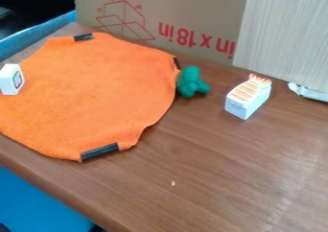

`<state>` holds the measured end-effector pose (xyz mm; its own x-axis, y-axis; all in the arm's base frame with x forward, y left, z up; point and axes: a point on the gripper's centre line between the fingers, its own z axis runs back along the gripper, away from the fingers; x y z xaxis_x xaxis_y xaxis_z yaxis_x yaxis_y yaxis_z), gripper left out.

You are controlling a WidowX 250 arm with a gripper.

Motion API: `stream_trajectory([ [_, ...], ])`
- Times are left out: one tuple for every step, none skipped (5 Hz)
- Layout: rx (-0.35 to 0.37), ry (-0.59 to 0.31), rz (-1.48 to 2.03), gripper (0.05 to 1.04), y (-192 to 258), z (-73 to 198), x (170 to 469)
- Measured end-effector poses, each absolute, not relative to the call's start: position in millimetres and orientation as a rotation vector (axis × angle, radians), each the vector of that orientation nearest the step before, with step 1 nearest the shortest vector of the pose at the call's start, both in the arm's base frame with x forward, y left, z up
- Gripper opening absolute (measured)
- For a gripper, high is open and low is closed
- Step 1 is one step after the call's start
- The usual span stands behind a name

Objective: Fold the cloth from top left to bottom right

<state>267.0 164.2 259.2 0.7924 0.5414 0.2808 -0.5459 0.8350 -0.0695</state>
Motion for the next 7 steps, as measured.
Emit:
stream_trajectory([
  [0.007, -0.267, 0.584, 1.001, 166, 250, 270],
  [-0.005, -0.231, 0.554, 1.001, 171, 234, 278],
  [-0.007, -0.211, 0.521, 1.001, 189, 225, 289],
  [0.005, -0.2, 0.48, 1.001, 207, 218, 299],
  [0.052, -0.194, 0.386, 1.001, 221, 207, 307],
  [0.115, -0.247, 0.198, 1.001, 244, 189, 322],
  [0.104, -0.295, 0.072, 1.001, 259, 179, 335],
])
